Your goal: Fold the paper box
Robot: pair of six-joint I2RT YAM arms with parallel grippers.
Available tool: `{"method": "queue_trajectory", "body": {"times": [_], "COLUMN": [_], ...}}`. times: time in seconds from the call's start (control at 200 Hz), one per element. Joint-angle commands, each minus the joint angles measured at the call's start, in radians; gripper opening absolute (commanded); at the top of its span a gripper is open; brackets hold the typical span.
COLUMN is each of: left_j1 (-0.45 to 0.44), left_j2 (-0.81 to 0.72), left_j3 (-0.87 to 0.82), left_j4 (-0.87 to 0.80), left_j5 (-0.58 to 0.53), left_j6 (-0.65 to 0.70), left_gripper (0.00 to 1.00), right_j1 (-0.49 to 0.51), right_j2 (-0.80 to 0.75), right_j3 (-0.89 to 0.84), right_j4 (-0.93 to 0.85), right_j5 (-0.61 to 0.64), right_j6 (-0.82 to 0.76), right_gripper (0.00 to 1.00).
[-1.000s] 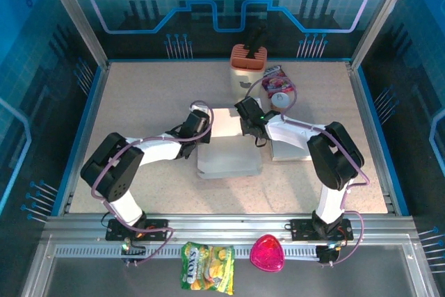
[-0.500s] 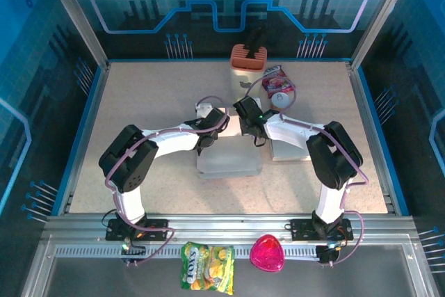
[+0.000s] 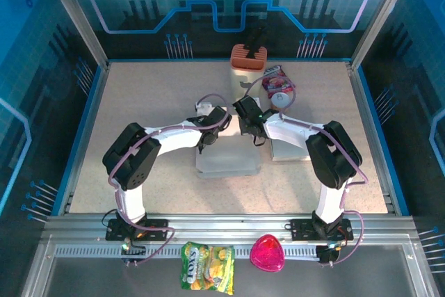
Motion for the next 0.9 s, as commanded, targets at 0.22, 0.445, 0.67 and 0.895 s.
{"method": "queue_trajectory", "body": {"times": [0.22,0.445,0.67,0.895], "left_j1": [0.059,0.100,0.120,0.119], "left_j2": [-0.079,-0.141,-0.154,-0.161], "left_j3": [-0.160,-0.208,-0.207,-0.201], "left_j4": [0.183,0.291,0.309,0.314], "left_j5": [0.191,0.314,0.330,0.291], "left_j6": [0.104,0.208,0.255,0.271], "left_gripper": [0.14,0.30,0.31,0.30], "right_j1": [0.010,0.010,0.011,0.010], "right_j2": [0.025,0.037,0.036,0.040], "right_j3": [0.012,0.023,0.024,0.022], "right_j4": [-0.026,-0.029,-0.032,-0.028], "right_j5": [-0.027,-0.037,-0.038,-0.043], "right_j6": [-0.031,-0.043,-0.047,-0.047], "right_gripper": [0.00,0.00,0.00,0.00]}}
